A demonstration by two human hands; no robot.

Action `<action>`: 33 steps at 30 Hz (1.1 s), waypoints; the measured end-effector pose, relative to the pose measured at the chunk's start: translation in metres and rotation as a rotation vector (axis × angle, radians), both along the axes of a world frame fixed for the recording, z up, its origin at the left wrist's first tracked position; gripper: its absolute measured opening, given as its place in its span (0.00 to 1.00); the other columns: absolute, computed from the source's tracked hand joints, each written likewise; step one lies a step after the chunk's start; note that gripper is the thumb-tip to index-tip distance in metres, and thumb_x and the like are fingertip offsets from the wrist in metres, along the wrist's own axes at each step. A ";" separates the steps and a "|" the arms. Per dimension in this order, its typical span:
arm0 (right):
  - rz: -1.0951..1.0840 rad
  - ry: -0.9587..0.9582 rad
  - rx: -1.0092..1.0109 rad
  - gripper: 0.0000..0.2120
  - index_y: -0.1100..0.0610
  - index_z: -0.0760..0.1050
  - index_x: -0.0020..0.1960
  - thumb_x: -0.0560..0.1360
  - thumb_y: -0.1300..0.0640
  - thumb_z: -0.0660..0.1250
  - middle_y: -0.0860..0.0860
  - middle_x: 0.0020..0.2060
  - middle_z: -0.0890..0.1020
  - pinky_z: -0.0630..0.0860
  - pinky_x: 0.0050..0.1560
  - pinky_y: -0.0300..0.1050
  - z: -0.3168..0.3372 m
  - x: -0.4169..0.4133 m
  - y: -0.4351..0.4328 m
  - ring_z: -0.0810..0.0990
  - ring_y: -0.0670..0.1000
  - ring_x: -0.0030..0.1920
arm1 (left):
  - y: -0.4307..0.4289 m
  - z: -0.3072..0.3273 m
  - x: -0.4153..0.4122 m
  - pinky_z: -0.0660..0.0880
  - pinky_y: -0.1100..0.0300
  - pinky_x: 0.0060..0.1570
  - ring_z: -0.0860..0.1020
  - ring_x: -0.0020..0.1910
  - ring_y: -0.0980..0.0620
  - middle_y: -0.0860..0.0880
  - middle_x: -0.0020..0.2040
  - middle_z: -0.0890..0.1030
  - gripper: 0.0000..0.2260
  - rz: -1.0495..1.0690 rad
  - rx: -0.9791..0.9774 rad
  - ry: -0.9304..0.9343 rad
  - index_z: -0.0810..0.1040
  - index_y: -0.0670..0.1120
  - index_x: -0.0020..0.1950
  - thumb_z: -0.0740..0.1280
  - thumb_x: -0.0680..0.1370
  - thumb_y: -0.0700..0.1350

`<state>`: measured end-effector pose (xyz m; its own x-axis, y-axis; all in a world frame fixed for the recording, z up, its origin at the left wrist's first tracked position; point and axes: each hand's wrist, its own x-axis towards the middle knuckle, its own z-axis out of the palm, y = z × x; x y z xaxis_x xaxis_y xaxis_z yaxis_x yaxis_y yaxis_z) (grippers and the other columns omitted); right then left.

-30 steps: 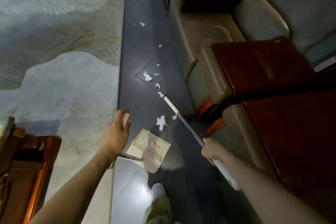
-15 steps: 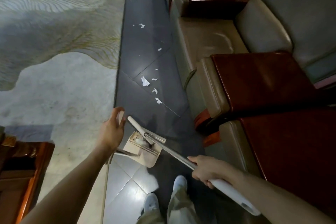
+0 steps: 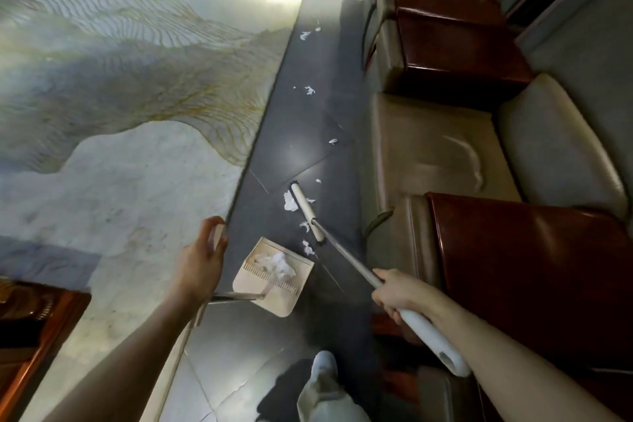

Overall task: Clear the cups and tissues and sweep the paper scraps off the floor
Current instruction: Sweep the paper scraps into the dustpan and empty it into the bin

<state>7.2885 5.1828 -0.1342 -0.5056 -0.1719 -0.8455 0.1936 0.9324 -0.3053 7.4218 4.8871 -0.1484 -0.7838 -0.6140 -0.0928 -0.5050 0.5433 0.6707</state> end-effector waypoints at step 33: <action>0.133 -0.049 0.045 0.35 0.43 0.51 0.77 0.75 0.62 0.59 0.55 0.36 0.78 0.72 0.25 0.38 0.049 -0.099 -0.082 0.72 0.46 0.25 | -0.072 0.012 -0.120 0.72 0.52 0.36 0.78 0.36 0.37 0.41 0.37 0.78 0.09 0.015 -0.067 0.051 0.65 0.51 0.60 0.59 0.81 0.47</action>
